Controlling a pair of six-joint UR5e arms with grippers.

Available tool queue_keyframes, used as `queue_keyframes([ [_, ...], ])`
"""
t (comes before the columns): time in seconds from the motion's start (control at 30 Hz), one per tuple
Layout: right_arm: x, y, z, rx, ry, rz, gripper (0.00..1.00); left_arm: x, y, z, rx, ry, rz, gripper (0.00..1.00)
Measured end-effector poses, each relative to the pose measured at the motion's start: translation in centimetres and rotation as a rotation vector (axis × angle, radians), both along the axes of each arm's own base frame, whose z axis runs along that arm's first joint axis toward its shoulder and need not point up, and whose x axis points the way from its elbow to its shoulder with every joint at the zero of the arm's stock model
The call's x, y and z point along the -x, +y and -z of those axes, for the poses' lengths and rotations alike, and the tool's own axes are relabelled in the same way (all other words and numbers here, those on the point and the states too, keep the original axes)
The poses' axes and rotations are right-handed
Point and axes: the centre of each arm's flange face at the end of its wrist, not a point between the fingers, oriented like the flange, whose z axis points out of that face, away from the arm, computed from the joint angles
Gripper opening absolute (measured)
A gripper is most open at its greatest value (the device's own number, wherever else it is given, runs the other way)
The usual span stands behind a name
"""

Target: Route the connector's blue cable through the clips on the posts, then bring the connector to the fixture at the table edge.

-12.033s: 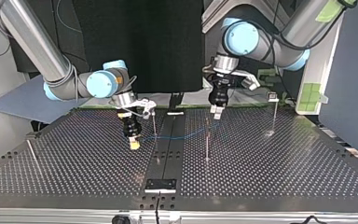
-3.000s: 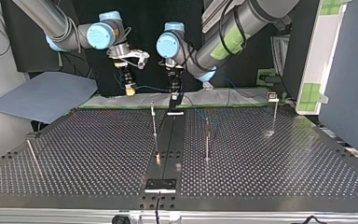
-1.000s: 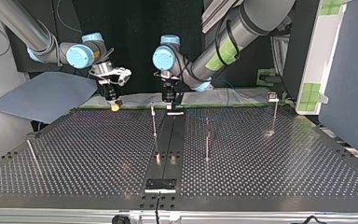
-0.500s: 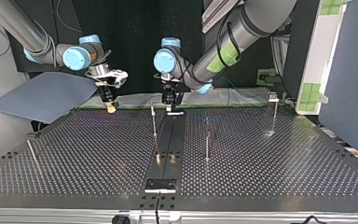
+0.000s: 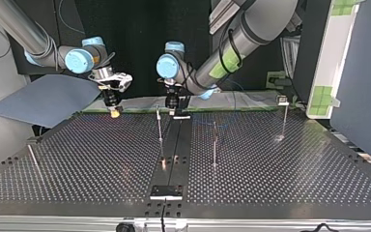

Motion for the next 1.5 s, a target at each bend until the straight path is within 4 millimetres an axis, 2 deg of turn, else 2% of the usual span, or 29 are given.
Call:
queue_keyframes([
  [0.53,1.2,-1.3,0.0,0.003,-0.005,0.038,0.00,-3.5,0.0,-3.1,0.020,-0.029,-0.026,0.00],
  [0.9,1.4,-2.0,-0.2,0.008,-0.009,0.043,0.00,-4.6,1.0,-3.4,0.009,-0.026,-0.036,0.00],
  [1.23,0.9,-2.4,2.4,-0.027,0.017,0.030,0.00,-5.0,1.1,-3.6,-0.004,-0.025,-0.031,0.00],
  [1.5,0.4,-3.1,1.9,-0.014,0.012,0.017,0.00,-5.9,1.4,-4.2,-0.005,-0.032,-0.039,0.00],
])
